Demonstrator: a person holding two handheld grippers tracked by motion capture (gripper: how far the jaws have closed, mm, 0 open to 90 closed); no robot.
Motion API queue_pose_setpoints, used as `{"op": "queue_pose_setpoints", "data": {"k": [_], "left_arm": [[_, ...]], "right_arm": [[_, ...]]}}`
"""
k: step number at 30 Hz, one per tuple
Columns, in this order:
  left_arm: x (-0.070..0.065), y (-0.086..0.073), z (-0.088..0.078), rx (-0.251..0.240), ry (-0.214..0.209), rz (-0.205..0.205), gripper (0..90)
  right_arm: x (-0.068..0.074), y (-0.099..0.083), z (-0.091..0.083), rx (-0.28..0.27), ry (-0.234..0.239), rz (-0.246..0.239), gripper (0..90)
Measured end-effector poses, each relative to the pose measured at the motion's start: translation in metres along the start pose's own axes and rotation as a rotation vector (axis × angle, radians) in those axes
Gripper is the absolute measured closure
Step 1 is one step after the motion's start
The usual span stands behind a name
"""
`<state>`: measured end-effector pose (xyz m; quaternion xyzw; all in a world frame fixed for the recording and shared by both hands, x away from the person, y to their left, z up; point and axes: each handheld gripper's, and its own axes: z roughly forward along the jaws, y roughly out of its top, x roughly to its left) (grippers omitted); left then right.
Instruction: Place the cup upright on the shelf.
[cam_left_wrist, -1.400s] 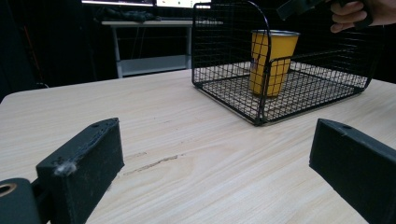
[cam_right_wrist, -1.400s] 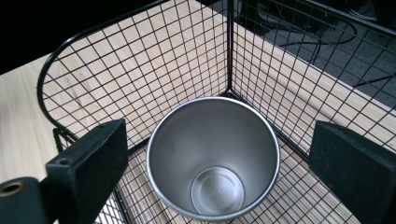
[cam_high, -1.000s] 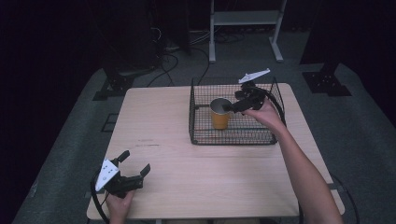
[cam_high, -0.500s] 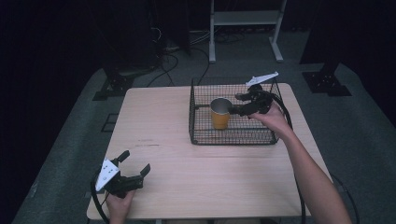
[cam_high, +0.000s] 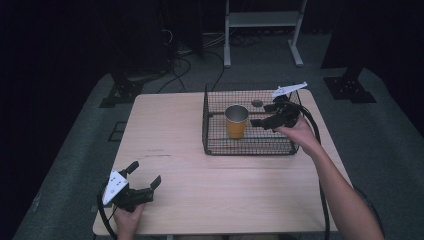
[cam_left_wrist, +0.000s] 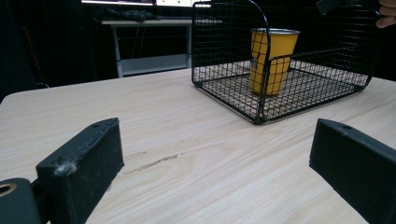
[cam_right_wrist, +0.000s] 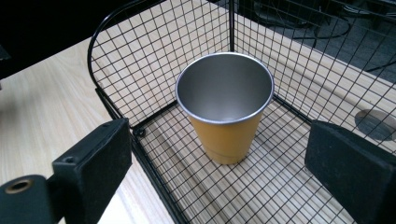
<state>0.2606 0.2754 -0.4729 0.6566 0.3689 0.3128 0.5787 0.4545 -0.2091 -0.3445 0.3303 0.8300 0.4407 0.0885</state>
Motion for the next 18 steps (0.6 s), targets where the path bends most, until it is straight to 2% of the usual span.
{"op": "queue_pose_setpoints", "data": {"k": [18], "left_arm": [[-0.001,0.000,0.001,0.002,0.001,0.005,2.2]], "right_arm": [[0.007,-0.023,-0.018,-0.011,0.014,0.006,6.8]]}}
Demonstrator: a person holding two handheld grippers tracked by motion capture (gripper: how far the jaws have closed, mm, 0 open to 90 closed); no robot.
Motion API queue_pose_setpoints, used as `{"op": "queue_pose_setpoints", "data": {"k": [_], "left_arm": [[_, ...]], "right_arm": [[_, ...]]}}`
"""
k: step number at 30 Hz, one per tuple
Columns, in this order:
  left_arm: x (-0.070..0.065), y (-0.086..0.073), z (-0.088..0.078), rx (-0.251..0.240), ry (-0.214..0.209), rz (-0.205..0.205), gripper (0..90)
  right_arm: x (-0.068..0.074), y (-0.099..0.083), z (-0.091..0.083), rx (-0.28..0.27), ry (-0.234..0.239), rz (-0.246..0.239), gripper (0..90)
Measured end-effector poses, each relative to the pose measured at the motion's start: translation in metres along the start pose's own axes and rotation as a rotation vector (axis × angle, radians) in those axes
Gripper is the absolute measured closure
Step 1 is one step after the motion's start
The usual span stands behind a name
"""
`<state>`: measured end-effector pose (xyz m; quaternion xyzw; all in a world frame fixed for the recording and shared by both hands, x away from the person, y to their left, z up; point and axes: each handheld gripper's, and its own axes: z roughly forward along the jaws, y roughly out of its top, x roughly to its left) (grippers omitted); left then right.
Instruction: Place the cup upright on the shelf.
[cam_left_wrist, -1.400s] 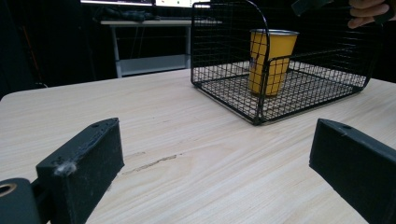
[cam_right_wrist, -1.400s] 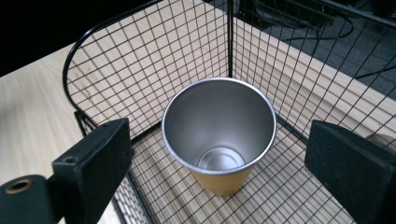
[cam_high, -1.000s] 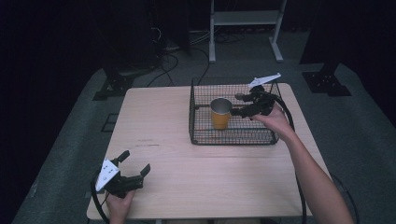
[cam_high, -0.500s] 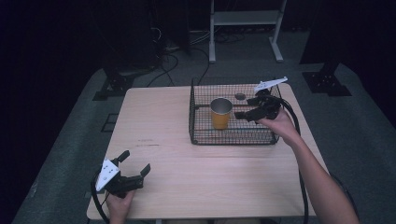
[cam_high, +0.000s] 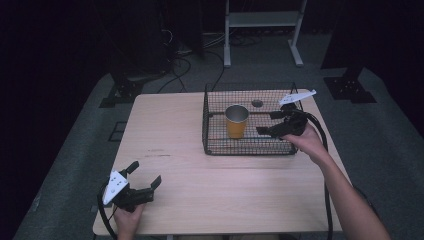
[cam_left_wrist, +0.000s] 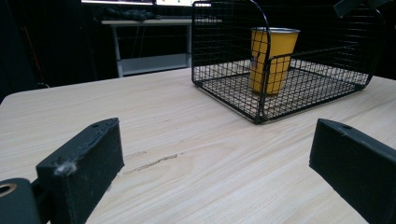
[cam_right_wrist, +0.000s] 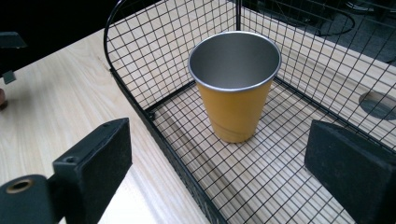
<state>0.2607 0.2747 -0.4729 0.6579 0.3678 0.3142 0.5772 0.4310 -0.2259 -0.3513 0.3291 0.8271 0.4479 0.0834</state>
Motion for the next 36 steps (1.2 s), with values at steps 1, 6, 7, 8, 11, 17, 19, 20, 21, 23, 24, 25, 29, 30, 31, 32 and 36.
{"op": "queue_pose_setpoints", "data": {"k": [1,6,7,8,11,17,19,20,21,23,24,25,29,30,31,32,36], "left_arm": [[0.000,0.000,0.000,0.000,0.000,0.000,2.2],[0.000,0.000,0.000,0.000,0.001,0.000,2.2],[0.000,0.000,0.000,0.001,0.001,0.001,2.2],[0.000,0.000,0.000,0.001,0.001,0.001,2.2],[0.000,0.000,0.000,0.001,0.002,0.001,2.2],[0.000,0.000,0.000,0.002,0.002,0.002,2.2],[0.000,0.000,0.000,0.002,0.002,0.002,2.2],[0.000,0.000,0.000,0.002,0.002,0.002,2.2],[0.000,0.000,0.000,0.002,0.002,0.002,2.2],[0.000,0.000,0.000,0.002,0.003,0.002,2.2],[0.000,0.000,0.000,0.002,0.003,0.002,2.2],[0.000,0.000,0.000,0.002,0.003,0.002,2.2],[0.000,0.000,0.000,0.002,0.003,0.003,2.2],[0.000,0.000,0.000,0.002,0.003,0.003,2.2],[0.000,0.000,0.000,0.002,0.003,0.002,2.2],[0.000,0.000,0.000,0.003,0.003,0.003,2.2],[-0.001,0.000,0.000,0.003,0.004,0.003,2.2]], "right_arm": [[0.000,-0.001,-0.001,0.003,0.003,0.000,6.8],[0.003,-0.005,-0.007,0.000,0.003,-0.009,6.8],[0.003,-0.006,-0.008,-0.002,0.005,-0.004,6.8],[0.003,-0.006,-0.008,-0.002,0.005,-0.004,6.8],[0.004,-0.011,-0.011,-0.008,0.006,0.002,6.8],[0.007,-0.019,-0.013,0.001,0.009,-0.002,6.8],[0.008,-0.022,-0.014,-0.001,0.013,-0.001,6.8],[0.009,-0.024,-0.014,-0.002,0.013,0.000,6.8],[0.009,-0.025,-0.014,-0.001,0.016,0.003,6.8],[0.011,-0.028,-0.015,-0.002,0.017,-0.001,6.8],[0.011,-0.029,-0.016,-0.003,0.017,-0.003,6.8],[0.012,-0.031,-0.018,-0.008,0.024,0.001,6.8],[0.013,-0.035,-0.020,-0.013,0.026,0.005,6.8],[0.014,-0.036,-0.021,-0.010,0.026,0.004,6.8],[0.014,-0.037,-0.021,-0.011,0.026,0.003,6.8],[0.015,-0.039,-0.023,-0.017,0.031,0.006,6.8],[0.018,-0.043,-0.026,-0.025,0.036,0.004,6.8]]}}
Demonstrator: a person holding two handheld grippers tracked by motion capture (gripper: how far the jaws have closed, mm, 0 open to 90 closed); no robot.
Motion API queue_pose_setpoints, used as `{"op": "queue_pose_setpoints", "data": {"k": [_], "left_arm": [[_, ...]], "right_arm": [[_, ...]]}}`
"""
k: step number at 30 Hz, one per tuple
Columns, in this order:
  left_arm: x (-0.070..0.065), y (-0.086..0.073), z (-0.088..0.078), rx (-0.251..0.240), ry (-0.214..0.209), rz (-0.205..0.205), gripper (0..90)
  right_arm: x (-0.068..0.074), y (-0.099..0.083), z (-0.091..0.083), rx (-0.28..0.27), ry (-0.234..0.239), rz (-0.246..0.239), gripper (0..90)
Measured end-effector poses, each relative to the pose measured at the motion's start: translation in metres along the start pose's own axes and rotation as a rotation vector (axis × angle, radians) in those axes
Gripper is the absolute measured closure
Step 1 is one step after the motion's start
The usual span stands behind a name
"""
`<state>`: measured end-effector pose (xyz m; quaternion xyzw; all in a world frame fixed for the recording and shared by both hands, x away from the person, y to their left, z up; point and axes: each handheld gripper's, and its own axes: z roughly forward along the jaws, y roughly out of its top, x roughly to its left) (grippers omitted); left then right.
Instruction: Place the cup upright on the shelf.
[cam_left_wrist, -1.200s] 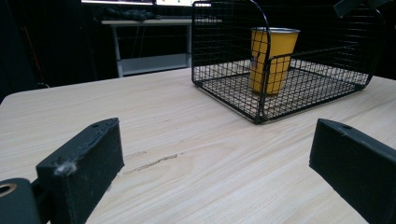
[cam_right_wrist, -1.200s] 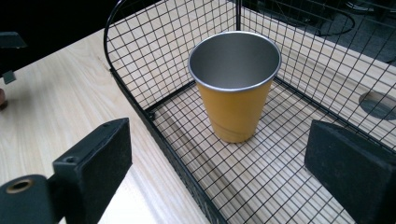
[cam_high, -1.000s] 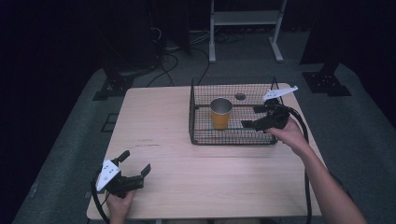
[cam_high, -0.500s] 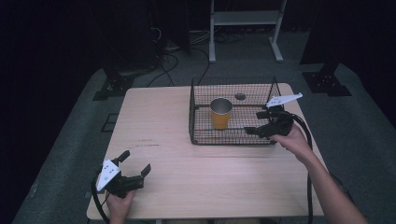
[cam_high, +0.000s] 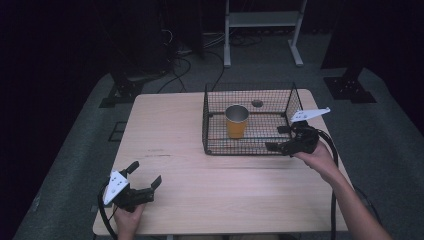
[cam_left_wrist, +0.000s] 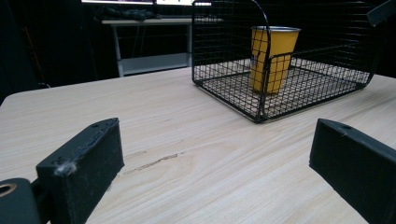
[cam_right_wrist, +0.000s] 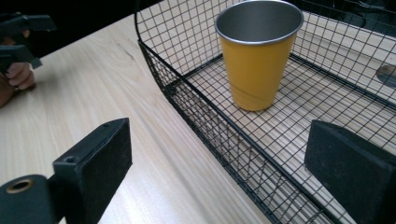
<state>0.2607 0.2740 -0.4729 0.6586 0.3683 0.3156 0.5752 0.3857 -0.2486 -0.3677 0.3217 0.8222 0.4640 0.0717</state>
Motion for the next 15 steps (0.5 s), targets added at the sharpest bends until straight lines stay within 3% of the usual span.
{"op": "queue_pose_setpoints", "data": {"k": [15], "left_arm": [[0.000,0.000,0.000,0.001,0.001,0.003,2.2]], "right_arm": [[0.005,-0.019,-0.002,0.004,0.010,0.017,6.8]]}}
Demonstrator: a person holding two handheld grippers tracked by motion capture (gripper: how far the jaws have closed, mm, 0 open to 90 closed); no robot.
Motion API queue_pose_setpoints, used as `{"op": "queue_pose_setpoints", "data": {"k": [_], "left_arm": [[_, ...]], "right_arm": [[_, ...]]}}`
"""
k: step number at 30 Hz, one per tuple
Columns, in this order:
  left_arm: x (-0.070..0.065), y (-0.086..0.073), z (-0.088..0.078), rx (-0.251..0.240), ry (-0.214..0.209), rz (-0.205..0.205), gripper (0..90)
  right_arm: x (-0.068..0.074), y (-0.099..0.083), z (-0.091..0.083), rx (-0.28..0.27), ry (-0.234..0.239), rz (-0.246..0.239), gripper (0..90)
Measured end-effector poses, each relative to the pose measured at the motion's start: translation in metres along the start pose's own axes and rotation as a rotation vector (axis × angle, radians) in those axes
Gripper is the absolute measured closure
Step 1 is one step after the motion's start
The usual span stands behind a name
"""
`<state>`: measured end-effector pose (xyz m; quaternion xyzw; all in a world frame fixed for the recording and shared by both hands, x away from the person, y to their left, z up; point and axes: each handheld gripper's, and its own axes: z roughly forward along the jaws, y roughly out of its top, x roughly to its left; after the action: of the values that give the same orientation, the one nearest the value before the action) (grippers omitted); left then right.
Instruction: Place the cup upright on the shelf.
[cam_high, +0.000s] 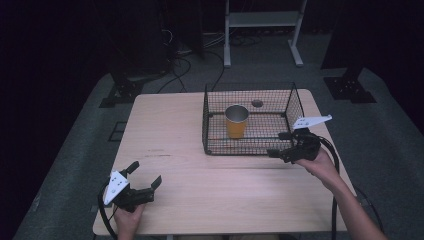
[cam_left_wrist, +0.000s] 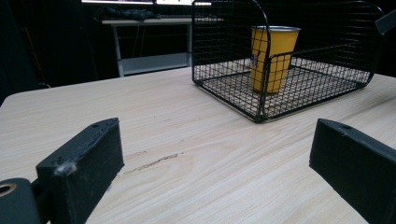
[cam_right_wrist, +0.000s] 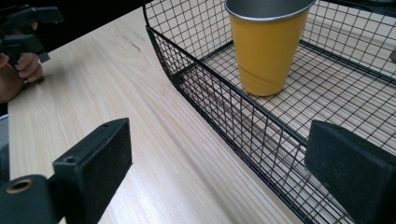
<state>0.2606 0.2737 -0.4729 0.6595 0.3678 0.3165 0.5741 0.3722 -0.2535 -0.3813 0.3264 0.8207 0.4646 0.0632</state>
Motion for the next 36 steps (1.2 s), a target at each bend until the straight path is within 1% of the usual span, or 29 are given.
{"op": "queue_pose_setpoints", "data": {"k": [3,5,9,13,14,18,20,21,23,25,29,33,35,36], "left_arm": [[0.000,0.000,0.000,-0.002,-0.001,-0.003,2.2],[0.000,0.000,0.000,0.002,0.000,0.002,2.2],[0.000,0.000,0.000,0.001,0.002,0.000,2.2],[0.000,0.000,0.000,0.001,0.001,0.000,2.2],[0.000,0.000,0.000,0.001,0.001,0.001,2.2],[0.000,0.000,0.000,0.000,0.002,-0.001,2.2],[0.000,0.000,0.000,0.000,0.002,0.000,2.2],[0.000,0.000,0.000,0.001,0.002,0.000,2.2],[0.000,0.000,0.000,0.001,0.002,0.000,2.2],[0.000,0.000,0.000,0.000,0.003,-0.001,2.2],[0.000,0.000,0.000,0.000,0.003,0.000,2.2],[0.000,0.000,0.000,-0.001,0.003,-0.002,2.2],[0.000,0.000,0.000,0.000,0.004,0.000,2.2],[0.000,0.000,0.000,0.000,0.004,0.001,2.2]], "right_arm": [[0.001,-0.008,-0.001,0.005,0.001,0.008,6.8],[0.001,-0.011,-0.002,0.002,-0.001,0.010,6.8],[0.003,-0.015,-0.003,-0.002,0.002,0.007,6.8],[0.006,-0.020,-0.003,0.010,-0.007,0.001,6.8],[0.007,-0.022,-0.004,0.004,-0.012,-0.003,6.8],[0.008,-0.025,-0.006,-0.001,-0.012,0.001,6.8],[0.008,-0.028,-0.006,0.001,-0.021,-0.002,6.8],[0.008,-0.032,-0.006,0.006,-0.018,0.008,6.8],[0.008,-0.033,-0.006,0.007,-0.018,0.009,6.8],[0.008,-0.038,-0.008,-0.005,-0.017,0.020,6.8],[0.009,-0.041,-0.009,-0.004,-0.023,0.018,6.8],[0.010,-0.045,-0.011,-0.015,-0.026,0.018,6.8],[0.011,-0.048,-0.012,-0.009,-0.039,0.010,6.8],[0.011,-0.050,-0.012,-0.011,-0.036,0.016,6.8]]}}
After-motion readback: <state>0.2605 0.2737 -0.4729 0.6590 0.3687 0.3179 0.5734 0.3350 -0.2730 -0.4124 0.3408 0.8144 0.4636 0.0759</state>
